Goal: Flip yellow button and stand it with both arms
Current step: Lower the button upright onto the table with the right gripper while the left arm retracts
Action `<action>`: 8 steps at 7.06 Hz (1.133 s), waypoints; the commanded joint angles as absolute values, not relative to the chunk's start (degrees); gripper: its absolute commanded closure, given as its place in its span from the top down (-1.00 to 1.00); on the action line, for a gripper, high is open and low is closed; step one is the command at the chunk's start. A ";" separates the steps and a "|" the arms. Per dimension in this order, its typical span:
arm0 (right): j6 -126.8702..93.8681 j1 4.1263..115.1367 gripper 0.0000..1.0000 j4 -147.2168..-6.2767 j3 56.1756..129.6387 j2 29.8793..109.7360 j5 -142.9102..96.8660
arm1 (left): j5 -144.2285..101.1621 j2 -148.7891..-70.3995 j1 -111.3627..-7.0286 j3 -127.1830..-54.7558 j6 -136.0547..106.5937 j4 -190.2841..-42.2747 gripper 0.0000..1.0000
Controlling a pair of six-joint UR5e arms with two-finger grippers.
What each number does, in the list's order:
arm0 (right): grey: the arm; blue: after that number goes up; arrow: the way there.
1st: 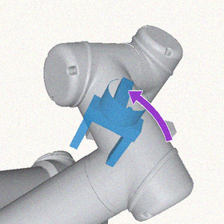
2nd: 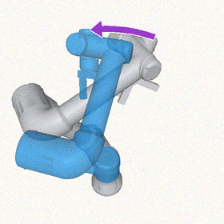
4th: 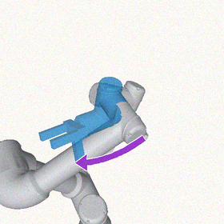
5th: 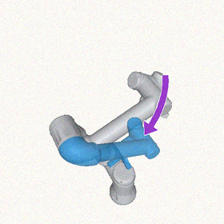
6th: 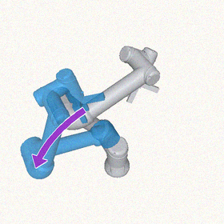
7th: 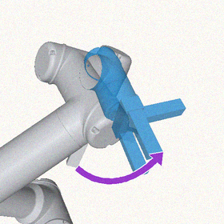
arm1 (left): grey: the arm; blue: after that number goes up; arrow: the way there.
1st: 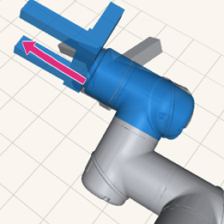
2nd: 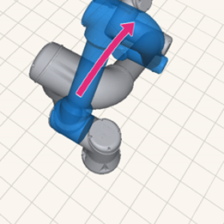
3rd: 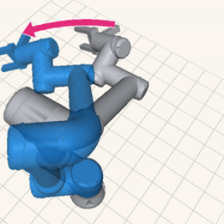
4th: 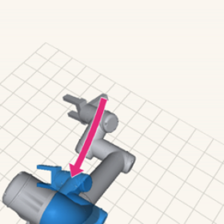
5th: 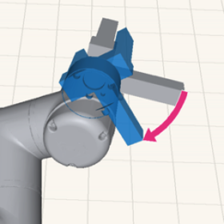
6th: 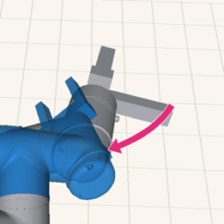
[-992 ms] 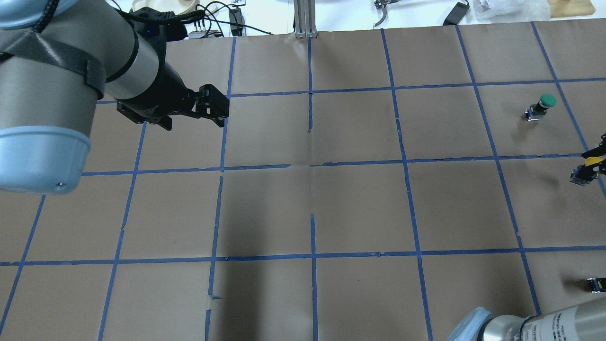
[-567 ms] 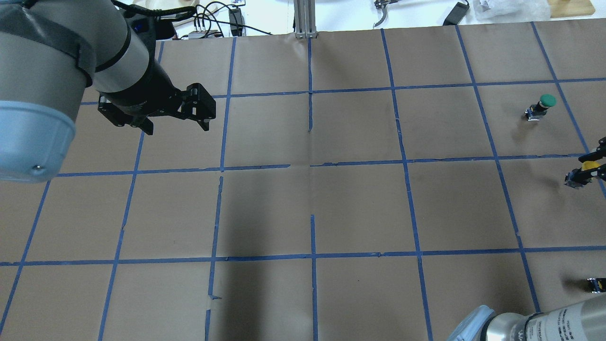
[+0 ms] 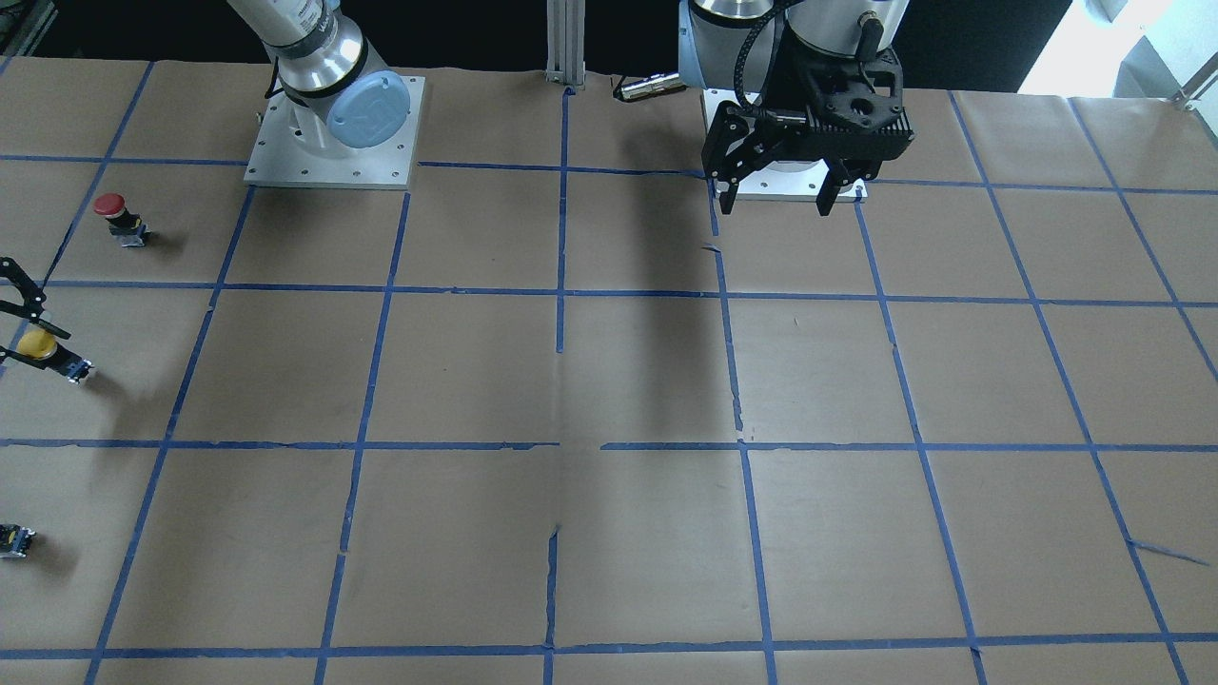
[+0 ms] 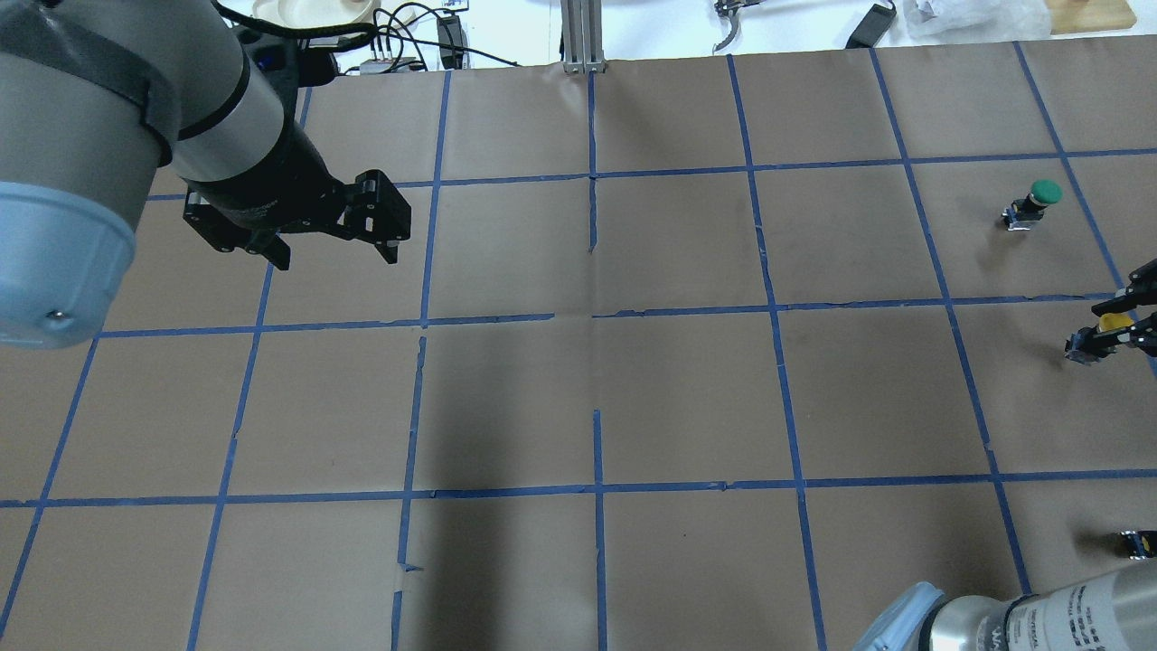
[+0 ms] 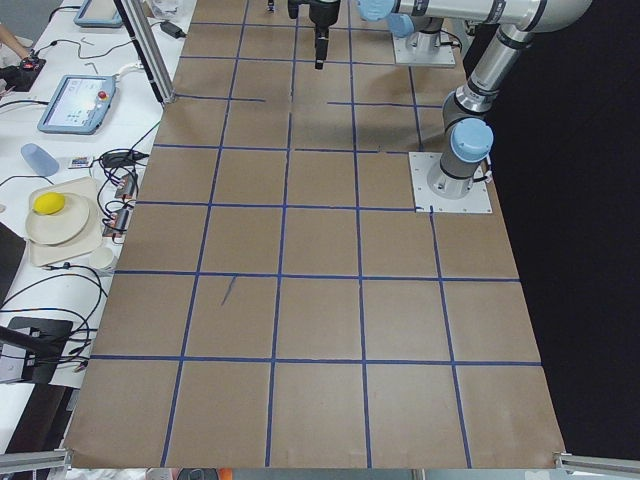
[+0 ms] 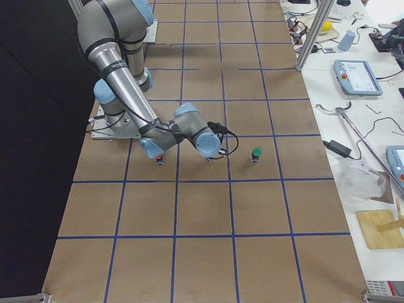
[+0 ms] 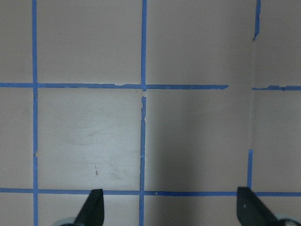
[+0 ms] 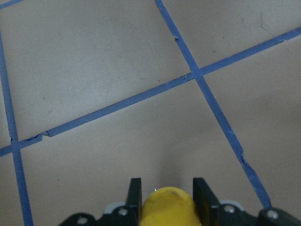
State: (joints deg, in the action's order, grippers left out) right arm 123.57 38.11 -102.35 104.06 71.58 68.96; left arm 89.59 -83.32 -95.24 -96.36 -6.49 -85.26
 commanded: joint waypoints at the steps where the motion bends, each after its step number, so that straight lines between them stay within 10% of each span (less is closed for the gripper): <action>1: 125.06 38.06 -0.71 -101.16 103.98 71.11 68.64 | 89.47 -82.88 -95.19 -96.50 -5.63 -85.25 1.00; 3: 124.37 38.06 0.77 -101.08 104.06 71.10 68.47 | 89.38 -82.79 -94.57 -96.50 -4.75 -84.99 1.00; 8: 107.93 39.46 0.99 -100.81 103.18 76.61 69.34 | 89.03 -83.32 -94.39 -96.50 -3.78 -82.79 1.00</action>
